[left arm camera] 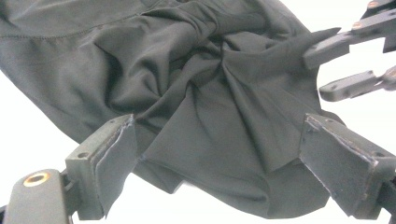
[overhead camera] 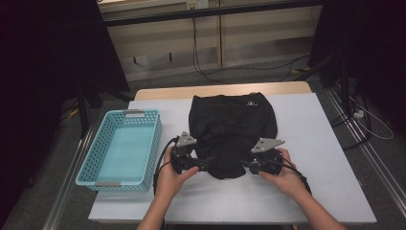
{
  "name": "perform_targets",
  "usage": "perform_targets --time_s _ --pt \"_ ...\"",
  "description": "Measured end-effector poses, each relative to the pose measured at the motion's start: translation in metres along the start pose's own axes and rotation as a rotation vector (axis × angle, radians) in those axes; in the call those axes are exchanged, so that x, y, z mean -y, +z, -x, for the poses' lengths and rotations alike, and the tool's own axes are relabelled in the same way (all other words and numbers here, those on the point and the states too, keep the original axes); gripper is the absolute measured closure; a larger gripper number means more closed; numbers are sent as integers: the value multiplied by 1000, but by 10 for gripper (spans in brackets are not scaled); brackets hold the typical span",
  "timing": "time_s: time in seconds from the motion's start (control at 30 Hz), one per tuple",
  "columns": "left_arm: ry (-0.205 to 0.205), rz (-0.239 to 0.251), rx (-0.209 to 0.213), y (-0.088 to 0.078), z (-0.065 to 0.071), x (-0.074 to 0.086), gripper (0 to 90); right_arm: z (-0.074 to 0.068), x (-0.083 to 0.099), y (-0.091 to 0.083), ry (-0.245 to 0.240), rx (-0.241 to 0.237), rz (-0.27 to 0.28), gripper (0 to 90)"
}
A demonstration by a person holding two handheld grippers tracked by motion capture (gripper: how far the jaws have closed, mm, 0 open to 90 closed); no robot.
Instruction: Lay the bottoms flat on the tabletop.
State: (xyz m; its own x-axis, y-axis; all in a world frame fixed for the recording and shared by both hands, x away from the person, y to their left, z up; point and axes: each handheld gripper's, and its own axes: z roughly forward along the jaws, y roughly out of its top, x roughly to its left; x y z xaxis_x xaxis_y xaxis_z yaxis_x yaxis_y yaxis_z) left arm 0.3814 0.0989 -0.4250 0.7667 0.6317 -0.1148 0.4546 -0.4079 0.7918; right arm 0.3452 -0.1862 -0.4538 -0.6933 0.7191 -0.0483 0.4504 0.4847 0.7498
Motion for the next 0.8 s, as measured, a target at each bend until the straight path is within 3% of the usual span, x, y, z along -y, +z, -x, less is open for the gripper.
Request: perform_targets --time_s 0.07,0.1,0.17,0.27,0.57,0.67,0.8 --pt "-1 0 1 0 0 0 121 1 1 7 14 -4 -14 516" --pt "-2 0 1 0 0 0 121 2 2 9 26 -3 1 560" --pt "1 -3 1 0 0 1 121 3 0 9 5 4 6 860" --pt "1 -5 0 -1 -1 1 121 7 -1 5 32 -7 22 874" --pt "0 2 7 0 2 -1 121 14 -9 -39 71 -12 127 878" --pt "7 1 14 2 4 -2 122 15 -10 -41 81 -3 138 877" --pt "6 -2 29 5 8 -2 121 19 -13 -30 104 11 148 877"
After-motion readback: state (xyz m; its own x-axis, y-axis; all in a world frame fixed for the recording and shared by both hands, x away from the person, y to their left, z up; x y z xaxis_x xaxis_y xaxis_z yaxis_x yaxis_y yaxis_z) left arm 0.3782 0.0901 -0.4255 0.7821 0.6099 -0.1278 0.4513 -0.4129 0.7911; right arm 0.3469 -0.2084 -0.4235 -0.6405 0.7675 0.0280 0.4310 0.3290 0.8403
